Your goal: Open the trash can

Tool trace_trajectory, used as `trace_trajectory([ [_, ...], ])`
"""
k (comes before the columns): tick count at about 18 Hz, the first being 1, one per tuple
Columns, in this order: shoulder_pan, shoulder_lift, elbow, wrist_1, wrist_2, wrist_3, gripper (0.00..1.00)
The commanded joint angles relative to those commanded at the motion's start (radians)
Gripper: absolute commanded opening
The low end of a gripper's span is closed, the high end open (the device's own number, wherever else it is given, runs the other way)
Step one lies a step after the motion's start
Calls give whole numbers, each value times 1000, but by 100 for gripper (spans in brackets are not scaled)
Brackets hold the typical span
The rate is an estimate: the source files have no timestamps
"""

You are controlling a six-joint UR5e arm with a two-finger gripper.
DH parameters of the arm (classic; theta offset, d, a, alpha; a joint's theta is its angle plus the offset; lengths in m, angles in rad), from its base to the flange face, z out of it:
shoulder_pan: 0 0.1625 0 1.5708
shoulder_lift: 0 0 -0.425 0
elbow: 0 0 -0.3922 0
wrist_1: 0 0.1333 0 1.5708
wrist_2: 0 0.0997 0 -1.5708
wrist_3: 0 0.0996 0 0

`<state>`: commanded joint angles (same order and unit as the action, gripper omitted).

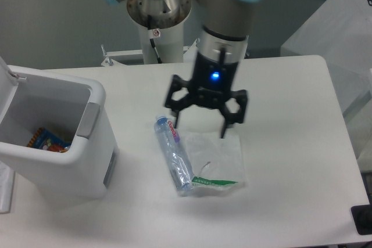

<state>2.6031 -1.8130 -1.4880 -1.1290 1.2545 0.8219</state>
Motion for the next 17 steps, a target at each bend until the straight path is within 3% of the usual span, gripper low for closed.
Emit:
trace_trajectory([
  [4, 29, -55, 12, -6, 86, 143, 100],
  [10, 63, -92, 9, -6, 172, 414, 100],
  [17, 64, -111, 11, -6, 246, 514, 100],
])
